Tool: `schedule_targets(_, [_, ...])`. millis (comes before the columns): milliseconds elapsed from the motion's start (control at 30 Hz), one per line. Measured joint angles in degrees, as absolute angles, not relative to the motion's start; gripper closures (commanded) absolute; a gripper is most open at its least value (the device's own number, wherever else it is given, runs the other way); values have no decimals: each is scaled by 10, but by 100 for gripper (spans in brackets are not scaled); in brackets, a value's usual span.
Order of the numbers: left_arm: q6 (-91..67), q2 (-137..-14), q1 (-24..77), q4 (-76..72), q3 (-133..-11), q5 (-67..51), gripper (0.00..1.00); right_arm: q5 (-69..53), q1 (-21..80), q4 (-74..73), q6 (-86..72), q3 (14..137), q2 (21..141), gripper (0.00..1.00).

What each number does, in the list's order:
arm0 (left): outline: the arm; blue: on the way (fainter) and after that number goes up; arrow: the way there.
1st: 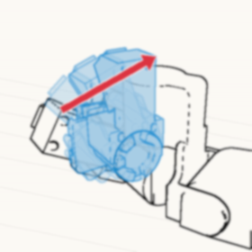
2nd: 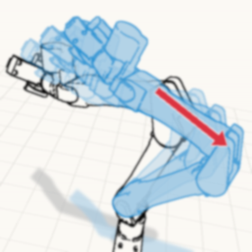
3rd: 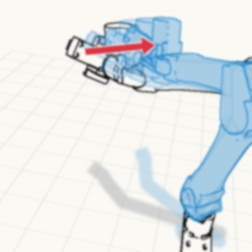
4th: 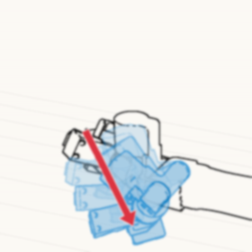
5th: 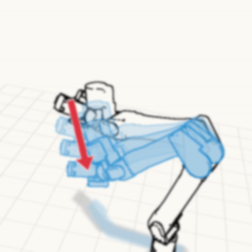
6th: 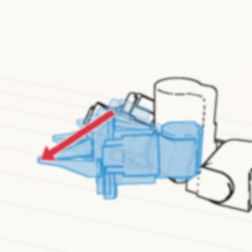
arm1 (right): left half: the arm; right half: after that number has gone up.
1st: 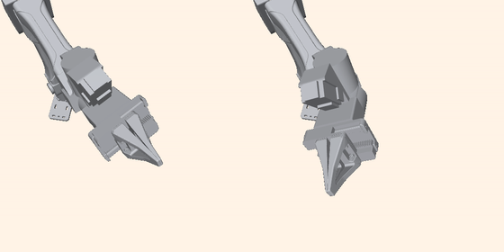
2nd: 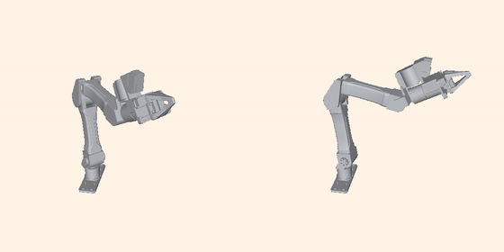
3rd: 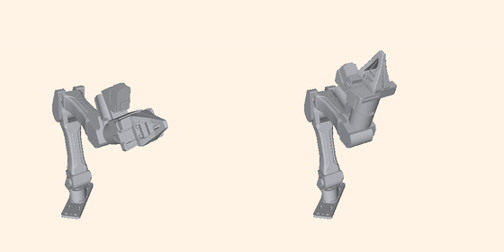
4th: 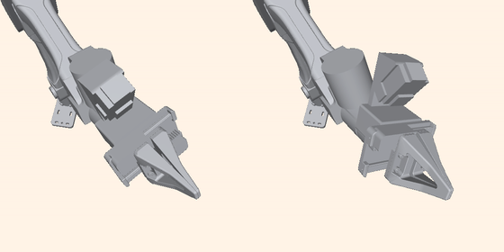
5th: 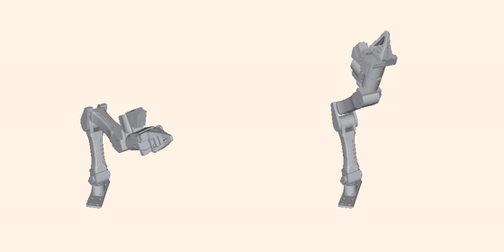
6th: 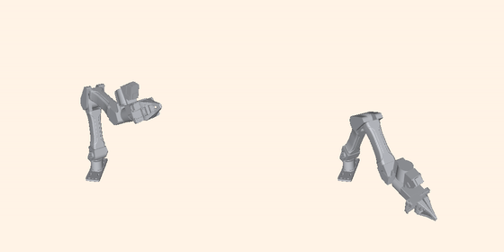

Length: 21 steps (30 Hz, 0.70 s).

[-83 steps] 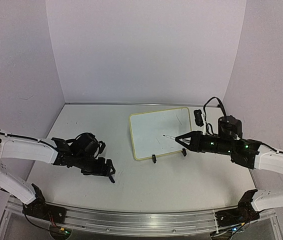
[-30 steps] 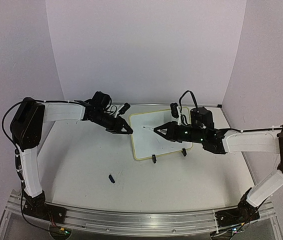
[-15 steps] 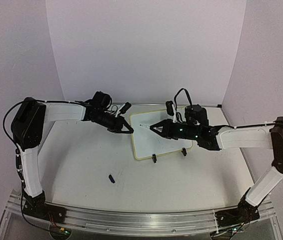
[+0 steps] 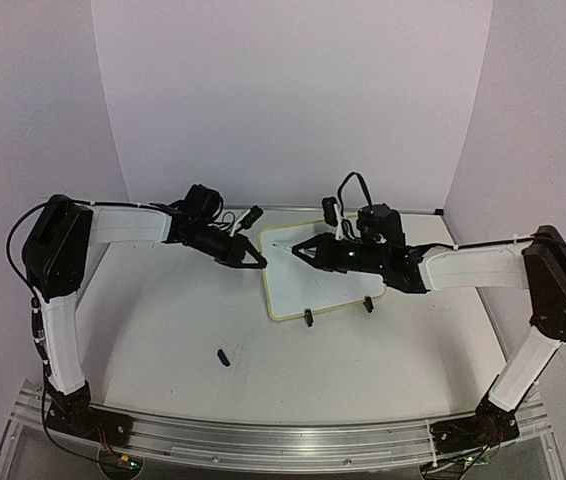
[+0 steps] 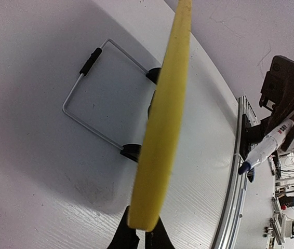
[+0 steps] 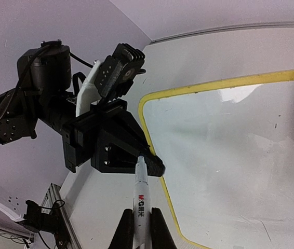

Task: Write a sentence on the whiteboard

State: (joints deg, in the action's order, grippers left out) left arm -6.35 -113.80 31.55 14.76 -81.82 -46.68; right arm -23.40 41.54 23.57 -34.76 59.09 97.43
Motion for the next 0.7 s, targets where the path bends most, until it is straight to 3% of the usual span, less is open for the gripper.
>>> schedule_targets(700, [-45, -1138, 315, 144, -816, -474, 100, -223, 418, 235, -336, 641, 1028, 100])
